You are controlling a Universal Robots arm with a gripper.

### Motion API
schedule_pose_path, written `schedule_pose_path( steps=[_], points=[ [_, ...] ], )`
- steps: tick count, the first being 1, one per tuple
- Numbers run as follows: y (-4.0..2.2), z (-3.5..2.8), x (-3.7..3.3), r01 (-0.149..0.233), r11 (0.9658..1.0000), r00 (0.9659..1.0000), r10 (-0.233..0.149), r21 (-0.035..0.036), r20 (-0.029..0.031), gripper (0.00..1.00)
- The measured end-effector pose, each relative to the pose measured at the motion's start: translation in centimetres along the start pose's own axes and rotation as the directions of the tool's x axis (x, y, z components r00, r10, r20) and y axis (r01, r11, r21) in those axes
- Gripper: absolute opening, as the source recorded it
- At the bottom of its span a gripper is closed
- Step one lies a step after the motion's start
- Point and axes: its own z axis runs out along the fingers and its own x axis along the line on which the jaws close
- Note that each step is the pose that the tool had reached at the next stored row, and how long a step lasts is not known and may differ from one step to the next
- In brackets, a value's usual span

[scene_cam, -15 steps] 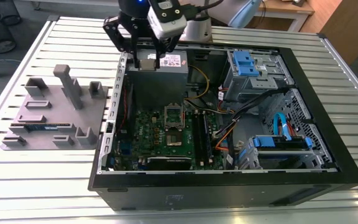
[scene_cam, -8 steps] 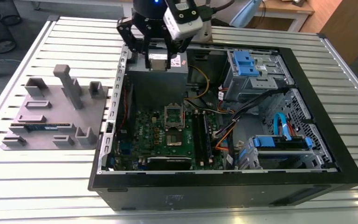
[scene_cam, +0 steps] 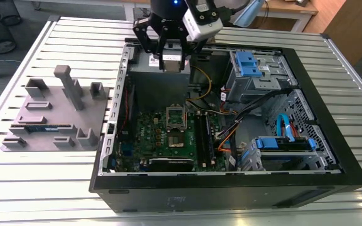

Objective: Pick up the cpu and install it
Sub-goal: 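Pick up the cpu and move it towards the insertion slot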

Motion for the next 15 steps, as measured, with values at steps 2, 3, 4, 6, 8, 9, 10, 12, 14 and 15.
schedule_pose_path(
  steps=[2, 3, 4, 6, 8, 9, 10, 12, 14, 15],
  points=[
    [-0.01, 0.01, -0.49, 0.000, 1.0000, 1.0000, 0.000, 0.0001, 0.0000, 0.47],
    [-0.01, 0.01, -0.65, 0.000, 1.0000, 1.0000, 0.000, 0.0001, 0.0000, 0.47],
    [-0.01, 0.01, -0.72, 0.000, 1.0000, 1.0000, 0.000, 0.0001, 0.0000, 0.47],
    [-0.01, 0.01, -0.72, 0.000, 1.0000, 1.0000, 0.000, 0.0001, 0.0000, 0.47],
    [-0.01, 0.02, -0.73, 0.000, 1.0000, 1.0000, 0.000, 0.0000, 0.0001, 0.47],
    [-0.03, 0.01, -0.73, 0.000, 1.0000, 1.0000, 0.000, 0.0000, 0.0000, 0.47],
    [-0.09, 0.01, -0.74, 0.000, 1.0000, 1.0000, 0.000, 0.0001, -0.0001, 0.47],
    [-0.30, 0.02, -0.73, 0.000, 1.0000, 1.0000, 0.000, 0.0001, 0.0000, 0.47],
    [-0.60, 0.04, -0.72, 0.000, 1.0000, 1.0000, 0.000, 0.0000, 0.0000, 0.47],
    [-0.75, 0.06, -0.72, 0.000, 1.0000, 1.0000, 0.000, 0.0001, -0.0001, 0.47]
  ],
)
